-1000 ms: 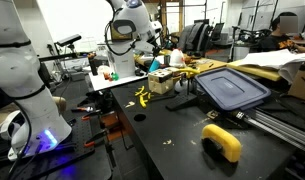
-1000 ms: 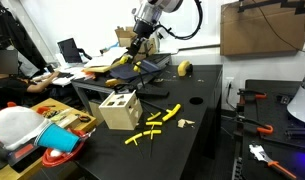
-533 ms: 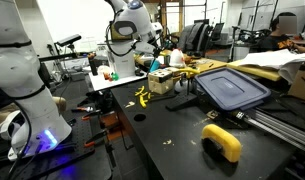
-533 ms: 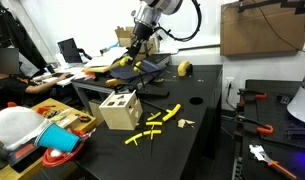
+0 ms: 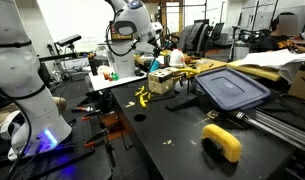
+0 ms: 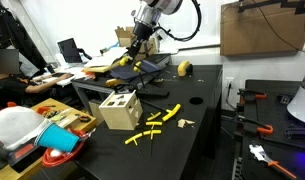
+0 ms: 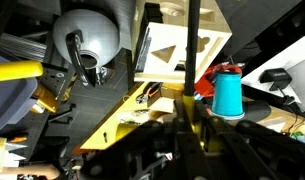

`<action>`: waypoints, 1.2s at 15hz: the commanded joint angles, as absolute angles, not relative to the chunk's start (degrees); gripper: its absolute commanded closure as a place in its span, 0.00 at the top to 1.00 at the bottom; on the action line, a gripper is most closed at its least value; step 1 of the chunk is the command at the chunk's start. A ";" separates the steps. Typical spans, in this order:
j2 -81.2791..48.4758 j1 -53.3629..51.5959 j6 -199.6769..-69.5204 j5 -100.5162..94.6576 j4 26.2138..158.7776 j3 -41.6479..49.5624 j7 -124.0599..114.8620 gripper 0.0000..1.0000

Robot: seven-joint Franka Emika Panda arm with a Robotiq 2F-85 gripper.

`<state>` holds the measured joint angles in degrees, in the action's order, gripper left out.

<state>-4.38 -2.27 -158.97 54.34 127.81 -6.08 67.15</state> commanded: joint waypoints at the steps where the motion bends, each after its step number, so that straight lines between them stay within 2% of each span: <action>1: -4.48 -2.26 -158.96 54.73 127.61 -6.14 67.32 0.03; 13: -6.91 -2.33 -160.39 59.70 122.34 -8.84 71.63 0.03; 18: -10.17 -2.29 -162.46 71.12 115.72 -11.45 83.33 0.03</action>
<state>-7.59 -2.28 -159.87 63.98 120.63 -9.74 75.41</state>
